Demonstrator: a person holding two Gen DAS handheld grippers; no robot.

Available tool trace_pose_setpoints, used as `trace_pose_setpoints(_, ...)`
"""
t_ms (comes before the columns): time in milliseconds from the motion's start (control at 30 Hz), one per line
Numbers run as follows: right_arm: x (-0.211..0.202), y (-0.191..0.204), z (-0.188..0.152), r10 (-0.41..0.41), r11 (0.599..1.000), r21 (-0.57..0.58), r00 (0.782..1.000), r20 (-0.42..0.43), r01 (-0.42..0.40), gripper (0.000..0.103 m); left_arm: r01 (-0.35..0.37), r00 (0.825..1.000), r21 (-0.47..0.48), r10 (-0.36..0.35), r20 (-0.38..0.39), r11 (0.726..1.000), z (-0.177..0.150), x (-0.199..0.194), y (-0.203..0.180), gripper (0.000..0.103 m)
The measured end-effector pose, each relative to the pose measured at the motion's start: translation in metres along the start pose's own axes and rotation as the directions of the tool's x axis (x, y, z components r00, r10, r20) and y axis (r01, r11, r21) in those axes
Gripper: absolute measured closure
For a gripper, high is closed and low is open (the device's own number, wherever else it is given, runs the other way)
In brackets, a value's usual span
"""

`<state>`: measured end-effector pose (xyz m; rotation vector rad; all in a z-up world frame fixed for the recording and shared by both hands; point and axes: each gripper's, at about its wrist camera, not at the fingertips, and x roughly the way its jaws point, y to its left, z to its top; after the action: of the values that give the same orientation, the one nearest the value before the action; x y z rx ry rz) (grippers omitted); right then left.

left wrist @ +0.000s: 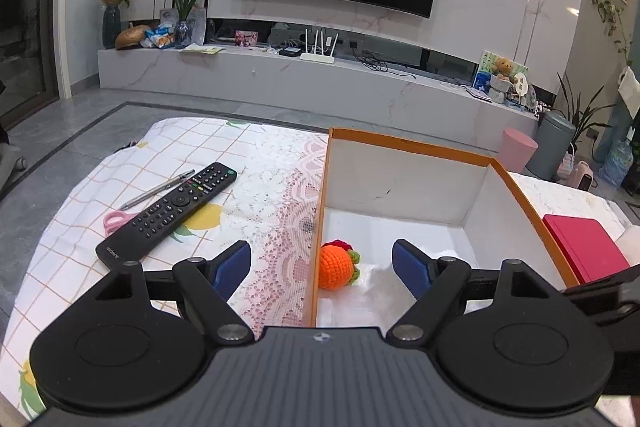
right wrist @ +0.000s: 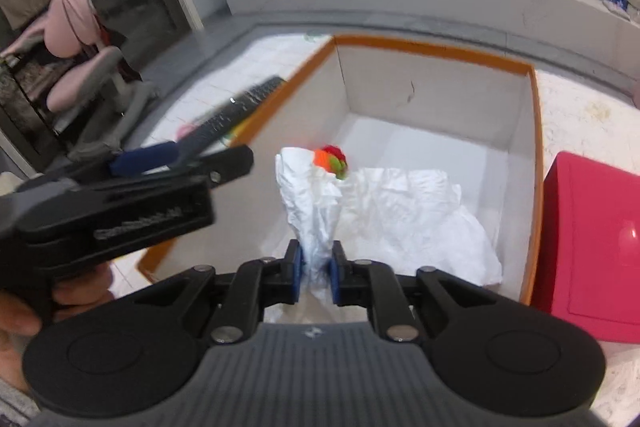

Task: Organize soft objects
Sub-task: 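Lower the white tissue into the box and open the right tool, then move both tools away from the box back to the pile of soft items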

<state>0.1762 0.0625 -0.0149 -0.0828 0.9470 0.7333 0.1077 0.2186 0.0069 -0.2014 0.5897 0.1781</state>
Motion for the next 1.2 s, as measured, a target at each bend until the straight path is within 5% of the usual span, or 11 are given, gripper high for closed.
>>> trace_pose_setpoints(367,0.045,-0.002,0.004,-0.247,0.958,-0.177,0.964,-0.100,0.227,0.092,0.022,0.999,-0.094,-0.024,-0.022,0.995,-0.002,0.004,0.015,0.009)
trace_pose_setpoints(533,0.056,-0.011,0.006,-0.254,0.959,-0.162,0.959,-0.126,0.233,0.091,0.063,0.998,-0.138,-0.066,-0.017,0.988,-0.002,0.004,0.022,0.009)
trace_pose_setpoints(600,0.056,-0.010,0.006,-0.263,0.958,-0.156,0.956,-0.131,0.242,0.084,0.063,0.998,-0.127,-0.066,-0.021,0.990,-0.003,0.006,0.020,0.009)
trace_pose_setpoints(733,0.049,-0.007,0.005,-0.253,0.964,-0.111,0.961,-0.110,0.241,0.051,0.033,0.999,-0.126,-0.038,-0.038,0.991,-0.005,0.010,0.020,0.009)
trace_pose_setpoints(833,0.040,0.002,0.004,-0.247,0.961,-0.153,0.965,-0.091,0.232,0.050,0.026,0.999,-0.135,-0.031,-0.033,0.991,-0.004,0.010,0.022,0.009)
trace_pose_setpoints(967,0.024,0.013,0.002,-0.252,0.955,-0.172,0.966,-0.050,0.240,0.027,0.034,0.999,-0.164,-0.040,-0.029,0.986,-0.003,0.008,0.025,0.009)
trace_pose_setpoints(1200,-0.008,0.021,0.000,-0.248,0.952,-0.178,0.969,0.020,0.247,0.009,0.035,0.999,-0.138,-0.038,-0.018,0.990,-0.002,0.006,0.015,0.009)
